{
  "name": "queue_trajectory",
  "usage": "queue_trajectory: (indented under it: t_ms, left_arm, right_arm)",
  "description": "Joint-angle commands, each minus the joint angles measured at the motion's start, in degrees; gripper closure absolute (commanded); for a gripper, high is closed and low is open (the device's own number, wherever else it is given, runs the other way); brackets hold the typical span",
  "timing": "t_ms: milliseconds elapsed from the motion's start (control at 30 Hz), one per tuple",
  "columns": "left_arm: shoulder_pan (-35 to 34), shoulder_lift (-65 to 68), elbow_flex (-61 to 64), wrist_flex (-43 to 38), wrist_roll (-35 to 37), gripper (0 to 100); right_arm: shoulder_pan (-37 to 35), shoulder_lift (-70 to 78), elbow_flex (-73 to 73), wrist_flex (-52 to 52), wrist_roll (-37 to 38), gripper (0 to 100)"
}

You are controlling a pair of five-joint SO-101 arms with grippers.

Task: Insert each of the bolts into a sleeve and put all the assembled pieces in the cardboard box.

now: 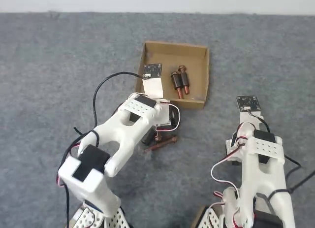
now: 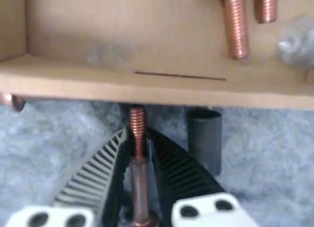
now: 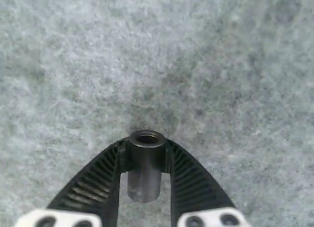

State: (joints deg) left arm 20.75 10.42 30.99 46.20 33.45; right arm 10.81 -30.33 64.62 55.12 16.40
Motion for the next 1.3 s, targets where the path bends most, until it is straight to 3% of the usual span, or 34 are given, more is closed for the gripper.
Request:
queue_trajectory:
  t_ms: [0,167,433,600,733,833,933,1033,1167,1267]
  left_arm:
    - [-0.3,-13.1,-2.2,4.7,0.4,99]
    - [-6.0,-24.3,3.0,5.9,2.8,99]
    - [-23.9,-35.7,14.0,5.0,10.0,99]
    - [-33.6,-37.9,27.8,-7.9,9.5,99]
    - [-38.6,-38.2,38.6,-22.2,2.5,99]
    - [-41.2,-38.3,41.4,-26.5,-0.6,99]
    - [-41.8,-38.3,40.9,-24.9,-1.1,96]
    - [-41.9,-38.3,39.3,-20.6,-3.4,87]
    - [-42.2,-38.3,34.9,-10.0,-6.7,76]
    - [-44.1,-38.3,30.9,-2.5,-11.6,75]
  right_arm:
    - [0.8,-2.0,0.0,-1.0,1.3,99.1]
    - [0.9,-2.0,0.0,-1.0,1.3,99.1]
    - [0.9,-2.0,0.0,-1.0,1.3,99.1]
    - [0.9,-2.0,0.0,-1.0,1.4,99.1]
    - [0.8,-2.0,0.0,-0.9,1.4,99.1]
    - [0.7,-2.0,0.0,-0.9,1.4,99.1]
    - [0.7,-2.0,0.0,-0.9,1.4,99.1]
    - [0.7,-2.0,0.0,-0.9,1.4,99.1]
    - [0.8,-2.0,0.0,-0.9,1.4,99.1]
    - [0.7,-2.0,0.0,-0.9,1.4,99.1]
